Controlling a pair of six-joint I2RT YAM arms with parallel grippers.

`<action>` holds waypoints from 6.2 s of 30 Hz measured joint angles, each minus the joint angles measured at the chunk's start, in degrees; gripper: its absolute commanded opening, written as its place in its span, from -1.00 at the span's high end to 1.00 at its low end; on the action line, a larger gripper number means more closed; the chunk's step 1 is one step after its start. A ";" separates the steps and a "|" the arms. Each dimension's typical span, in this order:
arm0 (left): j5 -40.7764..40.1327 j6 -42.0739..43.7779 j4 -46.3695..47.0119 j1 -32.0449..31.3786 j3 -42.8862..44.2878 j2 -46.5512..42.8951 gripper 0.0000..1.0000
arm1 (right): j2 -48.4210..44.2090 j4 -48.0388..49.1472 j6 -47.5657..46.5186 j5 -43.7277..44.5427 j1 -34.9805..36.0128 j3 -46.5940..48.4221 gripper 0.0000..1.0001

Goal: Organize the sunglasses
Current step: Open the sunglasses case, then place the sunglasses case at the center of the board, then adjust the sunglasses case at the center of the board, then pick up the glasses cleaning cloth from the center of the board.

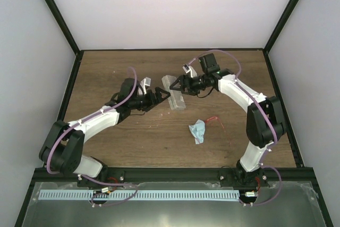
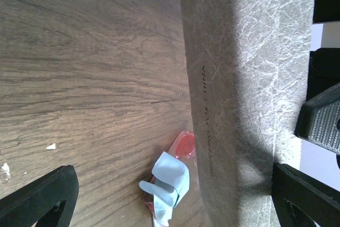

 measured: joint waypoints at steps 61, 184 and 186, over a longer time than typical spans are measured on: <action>-25.77 22.38 -32.33 -0.26 12.61 11.34 -0.69 | 21.79 2.21 -5.99 -6.51 -1.68 2.36 -0.93; -37.73 20.46 -35.17 -0.24 20.59 8.83 -0.71 | -25.14 -12.15 3.91 17.57 -4.48 -29.33 0.99; -37.70 20.31 -35.47 -0.04 20.63 8.74 -0.71 | -26.23 -13.35 3.93 16.46 -3.96 -26.45 0.99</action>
